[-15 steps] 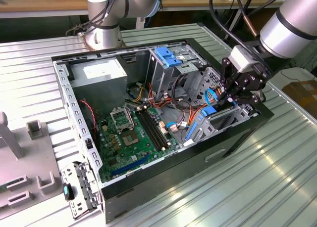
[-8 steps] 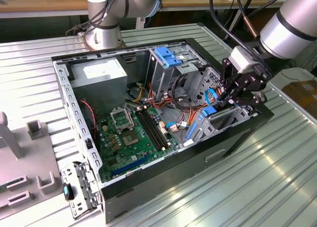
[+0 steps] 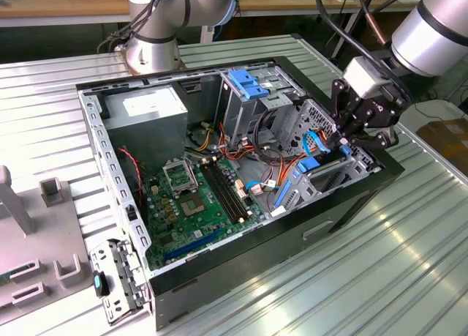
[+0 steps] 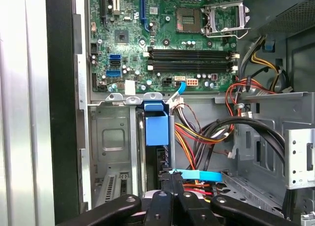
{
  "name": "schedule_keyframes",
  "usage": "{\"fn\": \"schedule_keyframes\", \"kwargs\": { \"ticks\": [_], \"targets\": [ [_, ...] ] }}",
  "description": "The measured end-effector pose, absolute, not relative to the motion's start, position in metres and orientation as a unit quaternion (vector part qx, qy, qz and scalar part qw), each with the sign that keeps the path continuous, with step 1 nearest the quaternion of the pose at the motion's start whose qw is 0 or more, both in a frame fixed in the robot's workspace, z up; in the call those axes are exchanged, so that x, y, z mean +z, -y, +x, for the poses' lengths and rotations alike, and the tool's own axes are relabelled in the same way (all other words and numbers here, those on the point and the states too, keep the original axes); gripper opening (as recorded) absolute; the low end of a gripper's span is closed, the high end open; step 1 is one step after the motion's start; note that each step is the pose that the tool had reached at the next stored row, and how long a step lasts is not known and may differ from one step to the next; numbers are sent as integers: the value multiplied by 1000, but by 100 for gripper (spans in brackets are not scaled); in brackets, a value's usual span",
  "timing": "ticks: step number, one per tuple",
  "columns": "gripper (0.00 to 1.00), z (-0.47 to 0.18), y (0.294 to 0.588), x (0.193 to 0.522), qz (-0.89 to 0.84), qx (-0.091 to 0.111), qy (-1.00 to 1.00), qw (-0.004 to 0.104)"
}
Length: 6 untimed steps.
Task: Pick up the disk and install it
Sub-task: 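Insert the second disk wire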
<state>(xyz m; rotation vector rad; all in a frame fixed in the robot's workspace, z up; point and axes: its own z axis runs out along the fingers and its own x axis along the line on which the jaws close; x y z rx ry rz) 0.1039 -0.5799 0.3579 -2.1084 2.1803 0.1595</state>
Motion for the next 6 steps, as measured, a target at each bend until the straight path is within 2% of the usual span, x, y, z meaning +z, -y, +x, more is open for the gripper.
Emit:
{"fn": "schedule_keyframes", "kwargs": {
  "ticks": [6],
  "targets": [
    [11, 104, 580, 359, -693, 52, -717, 52]
  ]
}}
